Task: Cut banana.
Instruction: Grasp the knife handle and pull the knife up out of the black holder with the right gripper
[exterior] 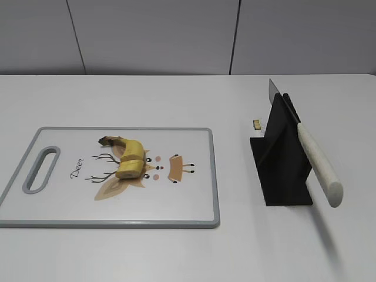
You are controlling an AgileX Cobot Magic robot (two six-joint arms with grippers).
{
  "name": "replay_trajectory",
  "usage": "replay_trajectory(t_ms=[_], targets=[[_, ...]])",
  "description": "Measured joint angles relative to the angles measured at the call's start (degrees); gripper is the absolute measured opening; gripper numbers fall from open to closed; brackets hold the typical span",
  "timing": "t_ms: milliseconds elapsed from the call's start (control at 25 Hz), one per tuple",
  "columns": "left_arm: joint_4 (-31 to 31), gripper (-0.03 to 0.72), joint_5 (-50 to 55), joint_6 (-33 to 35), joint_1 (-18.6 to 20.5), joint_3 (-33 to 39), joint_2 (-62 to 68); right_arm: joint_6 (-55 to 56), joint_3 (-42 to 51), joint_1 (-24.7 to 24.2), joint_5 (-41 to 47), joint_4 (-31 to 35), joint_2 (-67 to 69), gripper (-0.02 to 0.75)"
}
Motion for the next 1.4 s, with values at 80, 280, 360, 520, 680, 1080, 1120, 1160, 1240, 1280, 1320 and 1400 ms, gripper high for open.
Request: replay_trajectory(t_ms=[80, 280, 360, 520, 680, 1080, 1120, 1160, 1240, 1280, 1320, 1400], targets=[[0.0, 0.553, 0.0, 0.0, 0.0, 0.0, 0.0, 0.0, 0.0, 0.0, 0.0, 0.0, 0.0, 0.526], [0.0, 0.553, 0.0, 0.0, 0.0, 0.0, 0.0, 0.0, 0.0, 0.0, 0.0, 0.0, 0.0, 0.526], [0.0, 0.553, 0.0, 0.0, 0.0, 0.0, 0.0, 0.0, 0.0, 0.0, 0.0, 0.0, 0.0, 0.526], [0.0, 0.553, 0.0, 0.0, 0.0, 0.0, 0.0, 0.0, 0.0, 0.0, 0.0, 0.0, 0.0, 0.519], [0.0, 0.553, 0.0, 0.0, 0.0, 0.0, 0.0, 0.1, 0.0, 0.0, 0.3, 2.0, 0.9, 0.488], [0.1, 0.553, 0.0, 0.0, 0.0, 0.0, 0.0, 0.7, -7.2, 0.0, 8.6, 3.5, 18.8, 0.48], [0.1, 0.553, 0.0, 0.0, 0.0, 0.0, 0.0, 1.6, -8.4, 0.0, 9.1, 3.5, 20.6, 0.479], [0.1, 0.553, 0.0, 0.0, 0.0, 0.0, 0.0, 2.4, -9.3, 0.0, 9.5, 3.5, 22.1, 0.479], [0.1, 0.553, 0.0, 0.0, 0.0, 0.0, 0.0, 3.5, -10.5, 0.0, 9.6, 3.5, 25.4, 0.479], [0.1, 0.553, 0.0, 0.0, 0.0, 0.0, 0.0, 3.6, -10.9, 0.0, 9.6, 3.5, 27.2, 0.479], [0.1, 0.553, 0.0, 0.0, 0.0, 0.0, 0.0, 3.7, -11.1, 0.0, 9.6, 3.6, 28.6, 0.479], [0.1, 0.553, 0.0, 0.0, 0.0, 0.0, 0.0, 4.1, -11.2, 0.0, 9.7, 4.5, 31.9, 0.479]])
